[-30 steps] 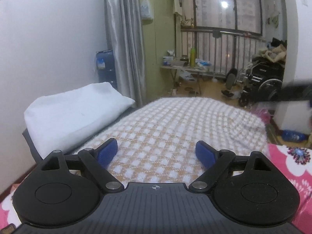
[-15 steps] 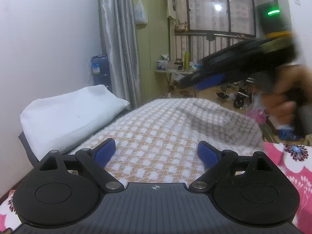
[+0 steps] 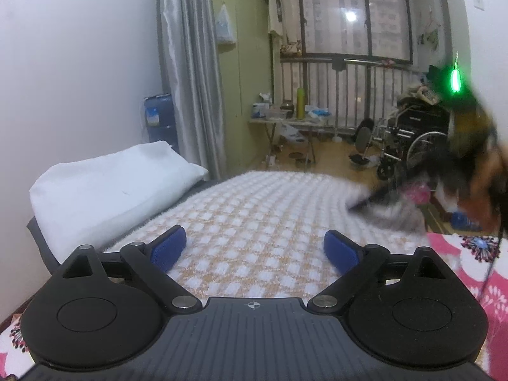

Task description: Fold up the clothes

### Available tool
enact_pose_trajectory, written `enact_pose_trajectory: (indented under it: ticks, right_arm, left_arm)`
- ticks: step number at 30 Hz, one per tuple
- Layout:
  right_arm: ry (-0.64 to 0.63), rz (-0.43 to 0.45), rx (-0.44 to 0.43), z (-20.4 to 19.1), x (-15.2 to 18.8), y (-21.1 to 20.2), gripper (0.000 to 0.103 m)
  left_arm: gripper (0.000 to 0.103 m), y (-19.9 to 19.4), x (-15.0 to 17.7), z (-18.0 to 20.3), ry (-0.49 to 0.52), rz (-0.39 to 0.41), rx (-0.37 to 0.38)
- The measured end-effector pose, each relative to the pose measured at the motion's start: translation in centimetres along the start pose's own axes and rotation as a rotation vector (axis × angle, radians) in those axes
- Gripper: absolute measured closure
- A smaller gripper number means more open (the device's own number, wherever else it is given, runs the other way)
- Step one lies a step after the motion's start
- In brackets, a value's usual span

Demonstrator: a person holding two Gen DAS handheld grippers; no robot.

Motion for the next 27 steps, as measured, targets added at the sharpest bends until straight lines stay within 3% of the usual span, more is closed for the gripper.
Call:
enact_pose_trajectory:
  ticks: [2, 5, 7, 10, 13, 15, 19, 21, 24, 27]
  right_arm:
    - [-0.017, 0.001, 0.02, 0.0, 0.6, -0.8, 0.061]
    - [-0.071, 0.142, -0.139, -3.1, -0.9, -6.1, 0.06]
    - [-0.112, 0.167, -0.192, -4.8, -0.4, -8.5, 0.06]
    - [-0.168, 0.03, -0.14, -5.4, 3.7, -6.5, 0.058]
    - [-0.111, -0.003, -0.119, -4.8, 5.5, -5.9, 0.058]
    - [-0.114, 0.03, -0.123, -5.2, 4.4, -7.4, 0.058]
    - [-0.145, 0.091, -0.154, -5.8, 4.0, -11.3, 0.055]
    - [-0.149, -0.005, -0.107, -5.2, 6.8, -9.9, 0.052]
    - [-0.137, -0.15, -0.033, -4.0, 10.8, -8.3, 0.054]
    - [-0.167, -0.223, -0.011, -3.8, 12.4, -10.0, 0.055]
  left_arm:
    - [0.018, -1.8, -1.2, 0.7, 0.024, 0.041, -0.008]
    - [0.017, -4.9, -2.8, 2.3, 0.062, 0.115, 0.03]
    - [0.017, -6.1, -2.5, 4.0, 0.11, 0.102, 0.087]
    - [0.017, -5.4, 0.4, 6.2, 0.207, 0.006, 0.129]
    - [0.011, -4.7, 3.7, 8.2, 0.347, -0.04, 0.114]
    - [0.016, -5.1, 3.1, 7.9, 0.309, -0.041, 0.115]
    - [0.016, -5.9, 1.9, 7.3, 0.232, -0.043, 0.118]
    - [0.015, -5.3, 3.2, 7.4, 0.248, -0.086, 0.105]
    - [0.015, -5.7, 2.9, 7.5, 0.216, -0.091, 0.08]
    - [0.015, -6.9, 1.6, 7.0, 0.141, -0.11, 0.08]
Point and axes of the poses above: each gripper's, at about its wrist camera, not at the fingertips, and y roughly the way its jaws point, z to its right, x to its underside, the point moved 7 cm from there along y, roughly the way its jaws point, and after that the axes turned 14 degrees about z, right-handed, at the moved point
